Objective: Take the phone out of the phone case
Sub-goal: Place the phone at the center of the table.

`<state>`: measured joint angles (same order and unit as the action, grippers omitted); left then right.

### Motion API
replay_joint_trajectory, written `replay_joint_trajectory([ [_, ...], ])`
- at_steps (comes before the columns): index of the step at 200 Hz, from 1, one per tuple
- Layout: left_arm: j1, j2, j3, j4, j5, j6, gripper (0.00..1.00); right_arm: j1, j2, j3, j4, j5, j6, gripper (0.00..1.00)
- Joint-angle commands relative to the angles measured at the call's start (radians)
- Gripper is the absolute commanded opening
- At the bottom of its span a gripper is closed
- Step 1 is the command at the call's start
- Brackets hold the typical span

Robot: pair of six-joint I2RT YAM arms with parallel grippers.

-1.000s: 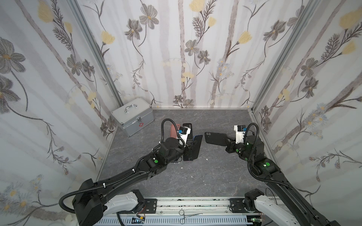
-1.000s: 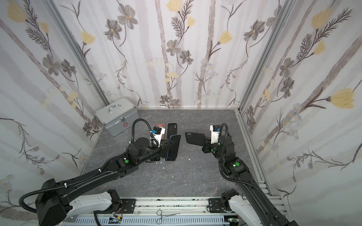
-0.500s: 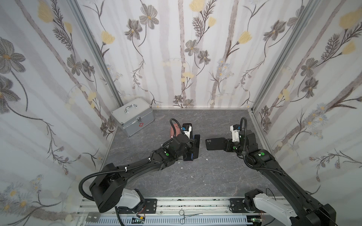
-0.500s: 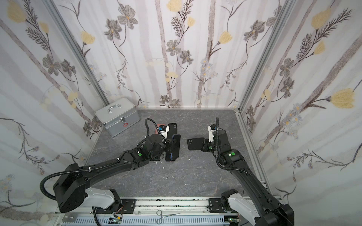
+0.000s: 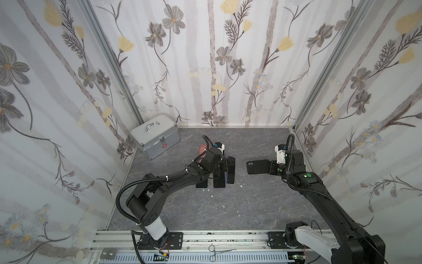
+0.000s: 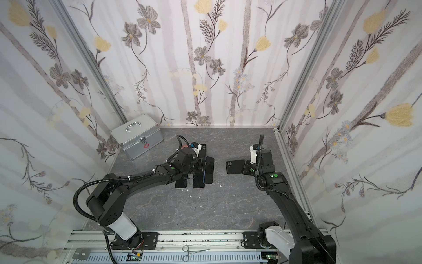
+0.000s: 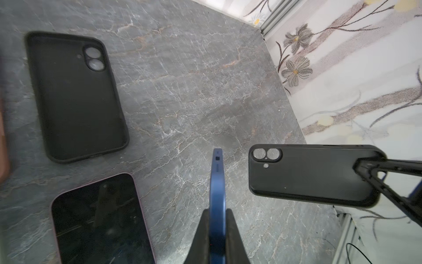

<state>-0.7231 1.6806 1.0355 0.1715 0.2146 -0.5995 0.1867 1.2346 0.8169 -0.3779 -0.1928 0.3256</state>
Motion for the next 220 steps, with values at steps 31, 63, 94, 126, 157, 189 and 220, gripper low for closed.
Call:
replay_joint_trajectory([
  [31, 0.041, 0.094, 0.071, 0.040, 0.135, -0.093, 0.00, -0.018, 0.093, 0.046, -0.030, -0.102, -0.020, 0.00],
  [63, 0.057, 0.151, 0.096, 0.040, 0.142, -0.135, 0.00, -0.032, 0.124, 0.060, -0.034, -0.077, 0.016, 0.00],
  [94, 0.066, 0.208, 0.127, 0.042, 0.150, -0.179, 0.00, -0.042, 0.148, 0.068, -0.033, -0.071, 0.035, 0.00],
  [126, 0.072, 0.255, 0.157, 0.042, 0.159, -0.208, 0.00, -0.045, 0.174, 0.073, -0.026, -0.066, 0.041, 0.00],
  [157, 0.072, 0.295, 0.182, 0.043, 0.181, -0.230, 0.00, -0.055, 0.199, 0.068, -0.009, -0.082, 0.048, 0.00],
  [189, 0.071, 0.320, 0.190, 0.046, 0.177, -0.242, 0.00, -0.058, 0.221, 0.061, 0.025, -0.101, 0.069, 0.00],
  [220, 0.070, 0.340, 0.192, 0.052, 0.180, -0.253, 0.00, -0.058, 0.252, 0.053, 0.054, -0.105, 0.100, 0.00],
])
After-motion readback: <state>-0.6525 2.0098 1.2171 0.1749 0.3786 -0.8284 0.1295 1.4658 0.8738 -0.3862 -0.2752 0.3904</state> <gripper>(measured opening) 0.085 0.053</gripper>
